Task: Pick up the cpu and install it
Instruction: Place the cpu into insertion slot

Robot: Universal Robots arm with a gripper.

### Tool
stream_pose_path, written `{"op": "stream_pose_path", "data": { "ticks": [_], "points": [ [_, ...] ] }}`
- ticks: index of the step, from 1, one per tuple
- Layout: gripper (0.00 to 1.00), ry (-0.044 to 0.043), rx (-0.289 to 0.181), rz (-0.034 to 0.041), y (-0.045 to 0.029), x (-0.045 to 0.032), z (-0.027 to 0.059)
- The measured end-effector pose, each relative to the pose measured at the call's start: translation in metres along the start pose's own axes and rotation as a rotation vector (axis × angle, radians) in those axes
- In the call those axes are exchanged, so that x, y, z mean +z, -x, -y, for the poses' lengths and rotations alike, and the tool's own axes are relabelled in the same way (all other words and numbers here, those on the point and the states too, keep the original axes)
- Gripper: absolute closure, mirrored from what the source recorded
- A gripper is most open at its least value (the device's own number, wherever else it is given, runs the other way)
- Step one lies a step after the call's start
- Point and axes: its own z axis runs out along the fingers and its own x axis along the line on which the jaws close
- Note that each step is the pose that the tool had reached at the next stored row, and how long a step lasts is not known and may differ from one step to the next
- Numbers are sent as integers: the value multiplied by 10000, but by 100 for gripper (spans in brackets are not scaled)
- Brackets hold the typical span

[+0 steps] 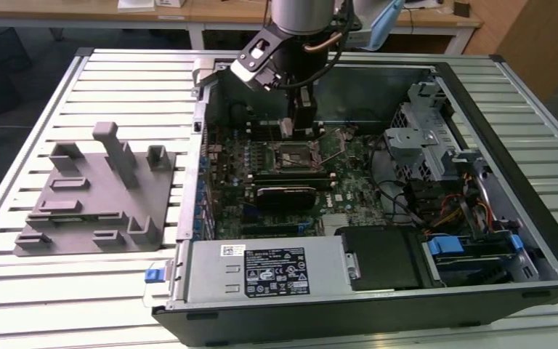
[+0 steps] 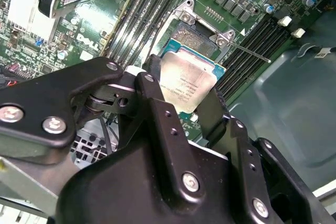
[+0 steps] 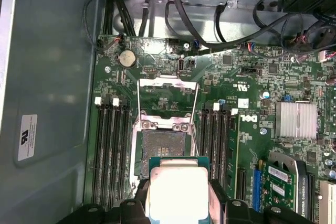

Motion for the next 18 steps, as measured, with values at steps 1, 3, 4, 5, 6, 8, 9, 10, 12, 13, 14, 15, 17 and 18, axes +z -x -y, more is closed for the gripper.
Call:
{"op": "stream_pose_path", "data": {
  "ticks": [1,3,4,5,6,8,9,10,12,13,14,15,17,18],
  "points": [
    [47,0,4,-1,0,3,0],
    [47,1,11,-1,-1,15,0],
    [47,0,11,0,-1,25,1],
    [47,0,10,0,-2,39,1],
    [47,-1,12,0,-2,52,1],
    [47,-1,11,-1,-3,85,-6],
    [47,-1,13,-2,-4,104,-13],
    [47,-1,20,-2,-7,122,-23],
    [47,-1,42,-1,-21,159,-38],
    [47,-1,46,-1,-28,176,-42],
    [47,0,50,-2,-33,194,-44],
    [47,0,54,-1,-38,210,-46],
    [47,-1,60,0,-49,239,-47],
    [47,-1,64,0,-52,255,-46]
  ]
}}
